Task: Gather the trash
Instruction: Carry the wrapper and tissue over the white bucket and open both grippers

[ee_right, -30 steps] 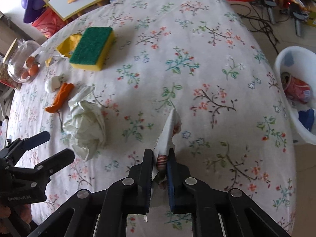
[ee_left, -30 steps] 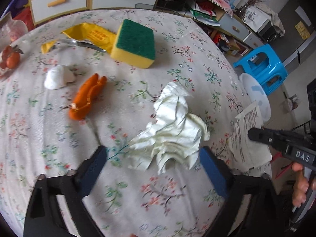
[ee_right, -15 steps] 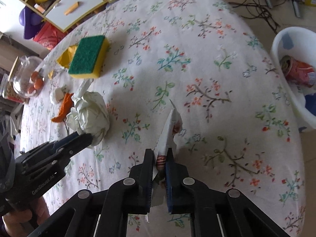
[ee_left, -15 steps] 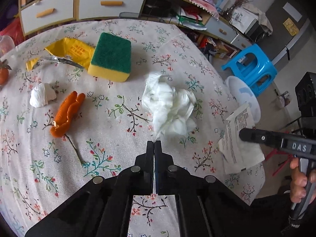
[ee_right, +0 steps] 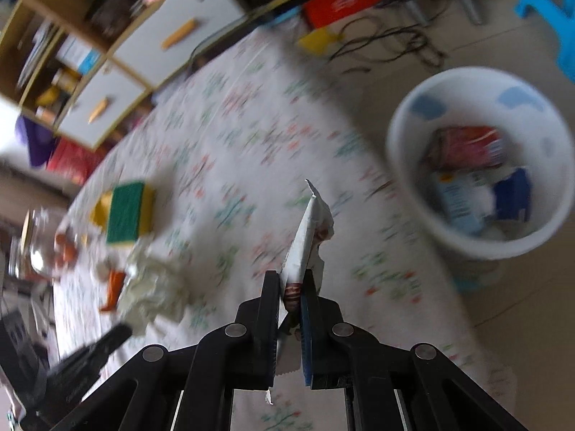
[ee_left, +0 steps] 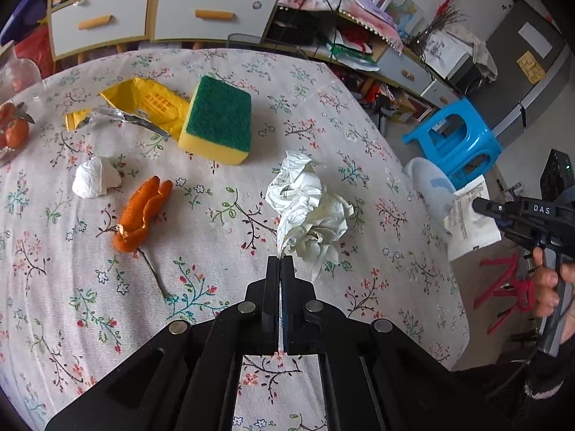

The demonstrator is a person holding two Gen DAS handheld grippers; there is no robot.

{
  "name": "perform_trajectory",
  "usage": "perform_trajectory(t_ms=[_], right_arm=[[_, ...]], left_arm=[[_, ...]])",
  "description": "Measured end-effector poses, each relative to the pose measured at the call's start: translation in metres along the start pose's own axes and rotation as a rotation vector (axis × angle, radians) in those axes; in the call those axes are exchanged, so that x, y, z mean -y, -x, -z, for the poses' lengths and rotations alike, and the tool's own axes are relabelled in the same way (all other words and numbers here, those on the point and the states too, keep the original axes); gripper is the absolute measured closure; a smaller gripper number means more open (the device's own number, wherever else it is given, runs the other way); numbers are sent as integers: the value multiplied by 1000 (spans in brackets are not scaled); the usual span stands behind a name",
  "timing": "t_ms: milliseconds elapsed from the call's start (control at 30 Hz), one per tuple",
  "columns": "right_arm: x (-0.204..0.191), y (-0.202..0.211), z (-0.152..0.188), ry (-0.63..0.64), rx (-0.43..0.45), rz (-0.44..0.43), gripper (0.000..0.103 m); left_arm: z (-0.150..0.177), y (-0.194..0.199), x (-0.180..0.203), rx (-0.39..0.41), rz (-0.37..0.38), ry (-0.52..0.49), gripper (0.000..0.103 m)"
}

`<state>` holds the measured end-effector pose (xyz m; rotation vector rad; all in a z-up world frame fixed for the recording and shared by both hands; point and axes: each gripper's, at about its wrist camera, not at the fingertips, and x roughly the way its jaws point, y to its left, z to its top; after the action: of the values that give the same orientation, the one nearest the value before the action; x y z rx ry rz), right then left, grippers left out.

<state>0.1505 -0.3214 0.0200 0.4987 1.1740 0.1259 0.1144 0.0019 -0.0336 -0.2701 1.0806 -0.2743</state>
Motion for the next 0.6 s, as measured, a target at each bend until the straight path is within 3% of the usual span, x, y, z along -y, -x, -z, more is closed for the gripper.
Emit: perform_trajectory(t_ms=[133, 167, 200, 267, 300, 433, 467, 533, 600], right_arm=[[26, 12, -10, -67, 33, 3, 94], [32, 15, -12, -83, 38, 3, 94], [37, 16, -13, -93, 40, 5, 94], [46, 19, -15, -109, 43, 7, 94], [50, 20, -16, -115, 44, 8, 94], [60, 22, -17, -123, 45, 23, 94], [62, 22, -17, -125, 47, 28, 94], [68, 23, -18, -134, 53, 36, 94], [74, 25, -20, -148, 61, 44, 94]], left_arm=[[-2, 7, 3, 24, 20, -28, 100], [-4, 7, 5, 15, 24, -44, 87], [-5, 6, 7, 3, 3, -55, 52], [-6, 9, 8, 44, -26, -43, 12], [-7, 10, 8, 73, -26, -33, 12], [-16, -7, 11, 52, -21, -12, 13], [-17, -14, 12, 46, -28, -8, 17], [-19, -25, 11, 33, -29, 3, 37], [-20, -39, 8, 3, -19, 32, 74]])
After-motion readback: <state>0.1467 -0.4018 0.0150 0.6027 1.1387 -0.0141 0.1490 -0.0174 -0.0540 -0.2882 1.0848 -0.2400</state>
